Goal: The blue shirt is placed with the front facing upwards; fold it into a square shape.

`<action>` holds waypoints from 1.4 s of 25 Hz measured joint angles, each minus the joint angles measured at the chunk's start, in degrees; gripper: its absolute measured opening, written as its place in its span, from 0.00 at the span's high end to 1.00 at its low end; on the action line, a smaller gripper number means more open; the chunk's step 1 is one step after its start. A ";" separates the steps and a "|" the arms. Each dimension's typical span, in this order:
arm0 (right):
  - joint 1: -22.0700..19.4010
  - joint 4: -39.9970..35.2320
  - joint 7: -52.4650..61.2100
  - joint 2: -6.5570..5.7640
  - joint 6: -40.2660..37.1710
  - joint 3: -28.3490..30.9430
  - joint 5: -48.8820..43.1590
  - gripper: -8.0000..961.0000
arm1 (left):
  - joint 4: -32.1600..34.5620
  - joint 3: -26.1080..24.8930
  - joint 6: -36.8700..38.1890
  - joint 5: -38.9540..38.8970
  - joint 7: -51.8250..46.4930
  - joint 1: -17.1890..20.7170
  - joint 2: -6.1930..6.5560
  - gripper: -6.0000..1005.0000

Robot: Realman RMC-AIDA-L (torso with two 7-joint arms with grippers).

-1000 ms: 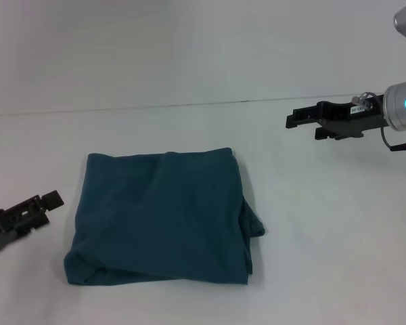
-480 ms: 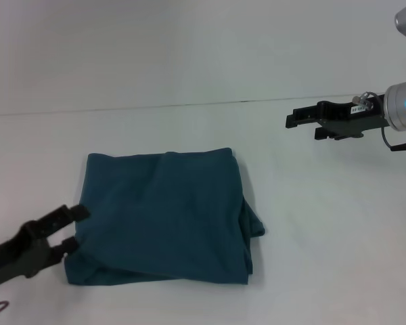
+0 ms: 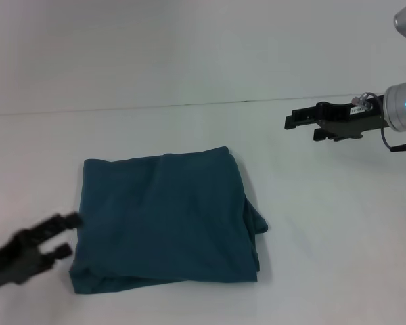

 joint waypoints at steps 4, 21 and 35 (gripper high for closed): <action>0.11 -0.79 -2.39 -0.29 -4.20 -0.33 0.00 0.21 | 1.80 -3.32 2.33 0.22 0.93 0.31 1.19 0.06; 2.25 1.25 -2.92 2.09 -11.58 -2.25 -0.84 0.22 | 3.72 -6.61 3.87 -0.23 2.27 0.37 1.76 0.06; 7.19 6.82 0.47 5.03 -2.00 -6.71 -2.74 0.22 | 2.95 -6.66 2.89 -0.38 2.53 -0.17 1.31 0.06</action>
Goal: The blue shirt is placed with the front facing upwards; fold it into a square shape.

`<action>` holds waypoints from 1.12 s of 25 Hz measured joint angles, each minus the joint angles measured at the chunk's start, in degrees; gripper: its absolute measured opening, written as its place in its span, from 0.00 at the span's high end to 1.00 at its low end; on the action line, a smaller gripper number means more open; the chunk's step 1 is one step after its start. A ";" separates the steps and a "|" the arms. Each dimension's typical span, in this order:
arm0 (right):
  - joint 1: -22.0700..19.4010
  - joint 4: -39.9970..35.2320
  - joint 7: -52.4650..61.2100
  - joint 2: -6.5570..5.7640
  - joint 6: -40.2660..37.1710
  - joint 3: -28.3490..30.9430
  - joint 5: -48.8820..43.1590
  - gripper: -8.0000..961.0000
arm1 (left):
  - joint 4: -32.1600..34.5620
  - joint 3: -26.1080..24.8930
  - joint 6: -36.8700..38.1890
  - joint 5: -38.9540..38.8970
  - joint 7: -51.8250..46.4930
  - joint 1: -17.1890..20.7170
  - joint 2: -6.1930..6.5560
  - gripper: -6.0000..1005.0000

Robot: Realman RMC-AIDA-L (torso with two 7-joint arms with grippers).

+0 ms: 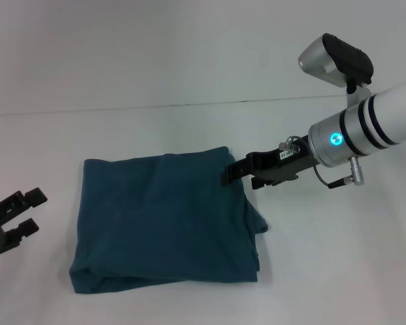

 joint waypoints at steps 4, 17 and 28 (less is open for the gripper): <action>-0.19 -0.49 0.96 0.02 0.85 -0.60 0.12 0.22 | -0.44 0.07 -0.32 0.00 0.11 -0.30 -0.13 0.06; 0.49 1.58 1.08 2.27 9.34 -0.65 0.40 0.23 | -2.18 0.04 -1.31 0.00 0.76 -1.24 -0.16 0.06; 0.96 3.76 1.09 3.58 13.11 -0.33 0.52 0.23 | -2.27 0.06 -2.14 0.01 0.89 -1.38 -0.68 0.06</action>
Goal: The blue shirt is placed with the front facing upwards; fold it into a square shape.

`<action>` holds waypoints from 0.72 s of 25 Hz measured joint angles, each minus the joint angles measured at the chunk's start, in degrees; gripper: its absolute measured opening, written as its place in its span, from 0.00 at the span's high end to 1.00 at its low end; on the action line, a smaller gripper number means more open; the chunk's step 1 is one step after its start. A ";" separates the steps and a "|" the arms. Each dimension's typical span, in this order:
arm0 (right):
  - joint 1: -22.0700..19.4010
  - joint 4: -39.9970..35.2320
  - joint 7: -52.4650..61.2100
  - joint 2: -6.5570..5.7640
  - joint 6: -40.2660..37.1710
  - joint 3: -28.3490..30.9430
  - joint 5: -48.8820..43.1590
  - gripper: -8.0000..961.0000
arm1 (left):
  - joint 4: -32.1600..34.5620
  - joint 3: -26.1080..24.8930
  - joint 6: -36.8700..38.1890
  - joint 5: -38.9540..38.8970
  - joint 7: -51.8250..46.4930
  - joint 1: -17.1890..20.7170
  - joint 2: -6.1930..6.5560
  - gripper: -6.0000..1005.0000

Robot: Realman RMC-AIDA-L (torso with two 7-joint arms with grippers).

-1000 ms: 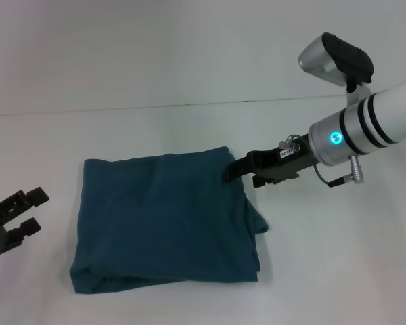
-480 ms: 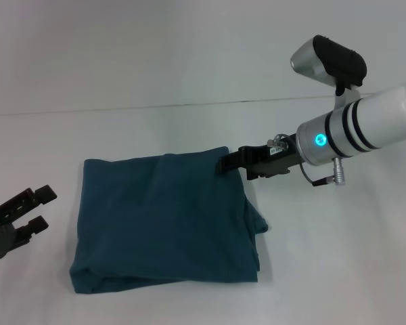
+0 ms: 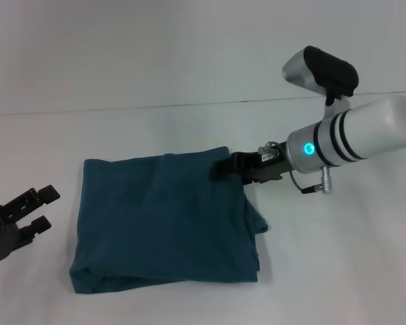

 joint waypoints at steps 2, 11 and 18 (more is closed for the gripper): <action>0.16 0.02 0.00 0.45 0.82 -0.18 0.02 0.23 | 0.01 0.02 -0.08 0.00 0.04 -0.15 -0.10 0.06; 0.74 0.85 -0.32 0.80 2.81 0.04 1.12 0.23 | -0.03 0.03 -0.10 0.00 0.21 -0.58 -0.08 0.06; 0.32 0.85 -1.52 0.82 3.26 -0.13 3.08 0.24 | -1.27 0.08 -0.56 0.00 0.63 -0.85 0.00 0.06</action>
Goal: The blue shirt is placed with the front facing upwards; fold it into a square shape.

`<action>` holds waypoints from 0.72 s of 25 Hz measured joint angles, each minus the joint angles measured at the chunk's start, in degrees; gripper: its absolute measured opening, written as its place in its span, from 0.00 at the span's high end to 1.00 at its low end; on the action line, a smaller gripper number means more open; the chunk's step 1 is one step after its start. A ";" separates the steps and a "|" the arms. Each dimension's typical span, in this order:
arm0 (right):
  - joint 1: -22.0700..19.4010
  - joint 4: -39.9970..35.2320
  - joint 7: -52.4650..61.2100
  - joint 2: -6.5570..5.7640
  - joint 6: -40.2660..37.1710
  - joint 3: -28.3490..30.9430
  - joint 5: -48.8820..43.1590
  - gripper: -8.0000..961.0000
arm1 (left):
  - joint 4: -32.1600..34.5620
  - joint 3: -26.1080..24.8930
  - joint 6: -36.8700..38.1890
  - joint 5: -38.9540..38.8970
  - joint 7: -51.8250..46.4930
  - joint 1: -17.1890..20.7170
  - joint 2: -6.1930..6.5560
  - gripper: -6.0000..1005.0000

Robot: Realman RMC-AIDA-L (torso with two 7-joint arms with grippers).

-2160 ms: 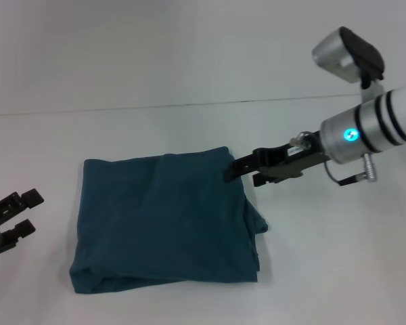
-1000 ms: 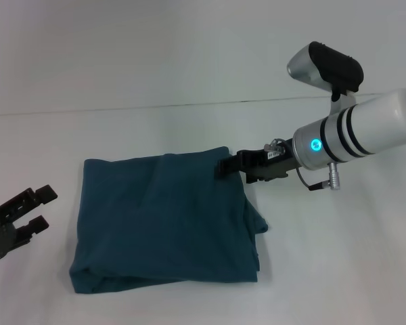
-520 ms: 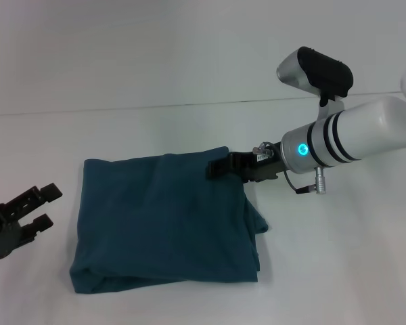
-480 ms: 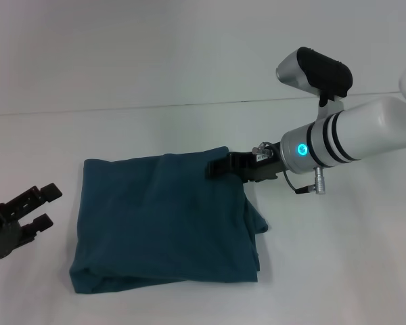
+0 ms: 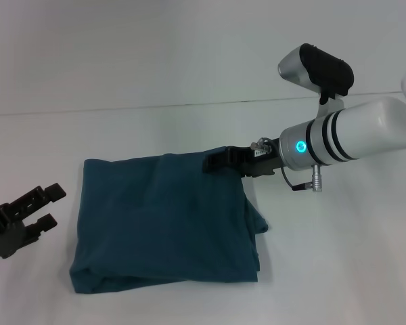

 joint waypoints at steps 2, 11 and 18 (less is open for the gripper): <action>-0.01 0.00 -0.01 0.00 0.00 -0.12 0.01 0.24 | -0.01 0.01 -0.05 0.00 0.03 0.00 0.01 0.06; -0.75 -0.59 0.51 -0.02 0.60 0.21 0.59 0.24 | -0.05 0.20 -0.06 0.02 0.08 0.01 0.01 0.06; -0.56 -0.21 0.68 -0.07 0.85 -0.10 0.65 0.35 | -0.05 0.30 -0.07 0.03 0.08 0.01 0.01 0.06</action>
